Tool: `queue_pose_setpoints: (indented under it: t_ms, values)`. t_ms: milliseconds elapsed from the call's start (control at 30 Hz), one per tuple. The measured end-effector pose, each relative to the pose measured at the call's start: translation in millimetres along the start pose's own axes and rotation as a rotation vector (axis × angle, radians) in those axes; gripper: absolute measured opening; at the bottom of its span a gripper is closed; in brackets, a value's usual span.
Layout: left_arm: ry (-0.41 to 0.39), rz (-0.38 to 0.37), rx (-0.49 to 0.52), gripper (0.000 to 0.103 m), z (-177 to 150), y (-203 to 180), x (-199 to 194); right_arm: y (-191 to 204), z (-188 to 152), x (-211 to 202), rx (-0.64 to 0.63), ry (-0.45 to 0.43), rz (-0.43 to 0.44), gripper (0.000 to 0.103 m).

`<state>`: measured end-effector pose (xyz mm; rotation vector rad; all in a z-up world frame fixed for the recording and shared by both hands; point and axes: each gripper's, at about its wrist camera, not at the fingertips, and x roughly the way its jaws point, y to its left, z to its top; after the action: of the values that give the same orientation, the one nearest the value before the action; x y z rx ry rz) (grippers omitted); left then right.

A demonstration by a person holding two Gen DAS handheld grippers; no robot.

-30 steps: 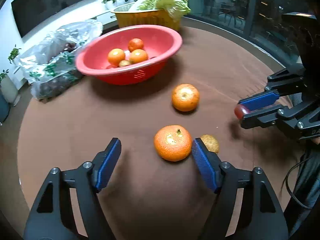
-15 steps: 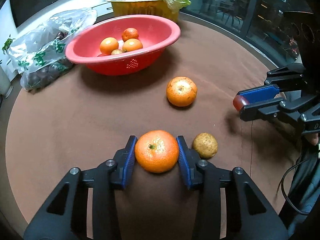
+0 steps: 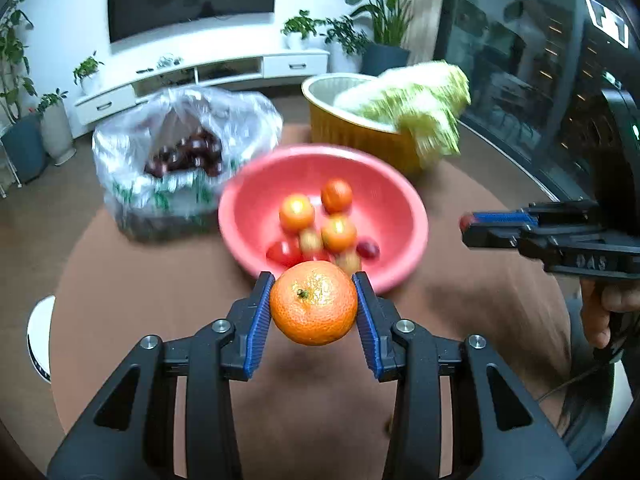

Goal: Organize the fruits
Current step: 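Carry the orange and plum over the red basin and open both tools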

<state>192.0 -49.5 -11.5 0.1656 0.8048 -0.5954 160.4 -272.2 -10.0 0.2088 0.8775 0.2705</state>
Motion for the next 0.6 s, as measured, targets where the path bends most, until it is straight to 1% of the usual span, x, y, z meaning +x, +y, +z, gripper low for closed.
queue_pose_setpoints:
  t_ms: [67,133,267,400,500,600]
  values:
    - [0.001,0.002,-0.023,0.037,10,-1,11,-6,22,6,-0.003,0.001,-0.009,0.022]
    - [0.008,-0.017,-0.042,0.037,16,-2,24,-11,46,18,-0.009,0.014,-0.024,0.022]
    - [0.035,-0.019,-0.044,0.037,17,-9,49,-16,77,47,-0.016,0.057,-0.035,0.022]
    - [0.061,-0.028,-0.049,0.037,16,-11,69,-14,90,79,-0.020,0.096,-0.032,0.022]
    - [0.068,-0.026,-0.057,0.038,17,-10,78,-15,94,103,-0.009,0.128,-0.029,0.022]
    - [0.077,-0.015,-0.074,0.038,14,-6,85,-13,93,118,-0.015,0.154,-0.038,0.022]
